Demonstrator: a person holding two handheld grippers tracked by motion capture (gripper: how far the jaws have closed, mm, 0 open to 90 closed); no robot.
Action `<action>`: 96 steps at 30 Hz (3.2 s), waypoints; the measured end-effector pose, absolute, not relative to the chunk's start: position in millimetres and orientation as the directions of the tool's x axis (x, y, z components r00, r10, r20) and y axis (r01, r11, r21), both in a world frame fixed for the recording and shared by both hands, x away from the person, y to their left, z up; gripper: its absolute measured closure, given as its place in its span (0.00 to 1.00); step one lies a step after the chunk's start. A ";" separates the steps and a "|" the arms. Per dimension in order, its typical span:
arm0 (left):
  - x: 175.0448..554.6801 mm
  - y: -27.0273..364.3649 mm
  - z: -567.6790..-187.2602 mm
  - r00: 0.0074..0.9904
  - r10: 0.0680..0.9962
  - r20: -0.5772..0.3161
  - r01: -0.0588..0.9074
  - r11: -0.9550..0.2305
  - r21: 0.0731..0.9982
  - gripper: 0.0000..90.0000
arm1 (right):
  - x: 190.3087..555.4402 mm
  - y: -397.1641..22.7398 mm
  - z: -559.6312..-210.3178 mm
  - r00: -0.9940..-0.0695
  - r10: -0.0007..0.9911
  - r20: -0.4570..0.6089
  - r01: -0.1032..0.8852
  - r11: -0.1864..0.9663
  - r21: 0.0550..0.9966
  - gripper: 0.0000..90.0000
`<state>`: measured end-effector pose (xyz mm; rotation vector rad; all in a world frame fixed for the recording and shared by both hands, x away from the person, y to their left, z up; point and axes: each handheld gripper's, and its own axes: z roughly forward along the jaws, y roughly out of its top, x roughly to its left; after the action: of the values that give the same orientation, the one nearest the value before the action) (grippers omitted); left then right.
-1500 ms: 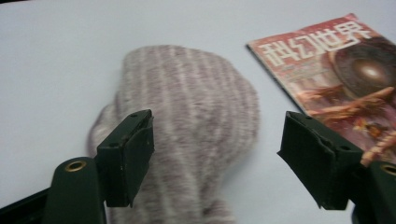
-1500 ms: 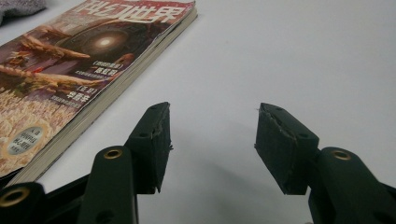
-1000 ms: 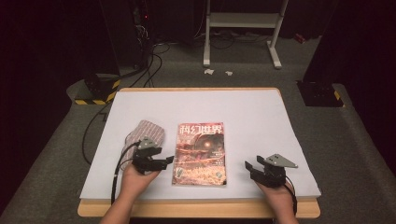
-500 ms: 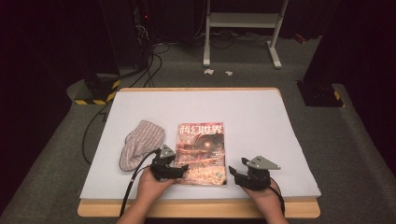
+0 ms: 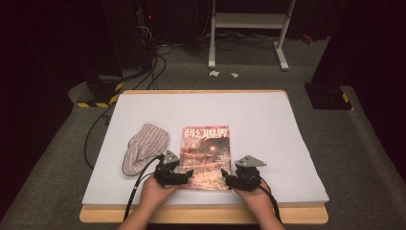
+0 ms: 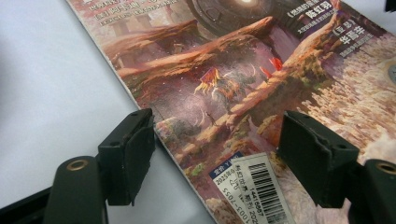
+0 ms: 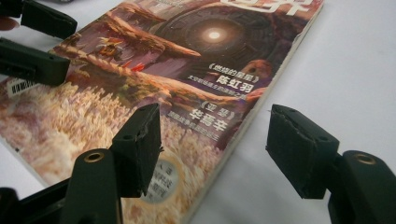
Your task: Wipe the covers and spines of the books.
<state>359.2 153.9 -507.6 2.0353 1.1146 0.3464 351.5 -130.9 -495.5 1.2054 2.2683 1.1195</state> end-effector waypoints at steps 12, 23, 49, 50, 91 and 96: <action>359.9 153.7 -507.0 0.572 0.809 -0.133 0.605 -0.308 0.734 0.29 | 348.1 -129.0 -505.6 -0.582 0.806 0.106 0.594 0.333 0.732 0.44; 360.4 158.6 -507.3 0.550 0.816 -0.176 0.619 -0.257 0.742 0.34 | 345.0 -124.0 -505.8 -0.579 0.810 0.093 0.589 0.337 0.734 0.46; 354.9 161.7 -502.6 0.520 0.825 -0.221 0.586 -0.156 0.795 0.41 | 343.7 -124.8 -506.7 -0.576 0.812 0.090 0.583 0.331 0.742 0.46; 354.1 161.5 -501.6 0.520 0.825 -0.221 0.578 -0.150 0.802 0.41 | 343.6 -124.9 -506.7 -0.575 0.813 0.092 0.584 0.330 0.741 0.46; 334.8 141.1 -486.8 0.641 0.722 -0.262 0.515 -0.151 0.844 0.43 | 306.5 -105.4 -481.9 -0.724 0.690 -0.003 0.368 0.390 0.844 0.35; 335.2 140.8 -485.3 0.643 0.721 -0.258 0.516 -0.159 0.842 0.43 | 303.0 -88.2 -487.7 -0.768 0.640 -0.020 0.342 0.437 0.832 0.33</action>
<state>335.2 140.8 -485.3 1.8221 0.9905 0.2474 303.0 -88.2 -487.7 0.8405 2.3613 1.2533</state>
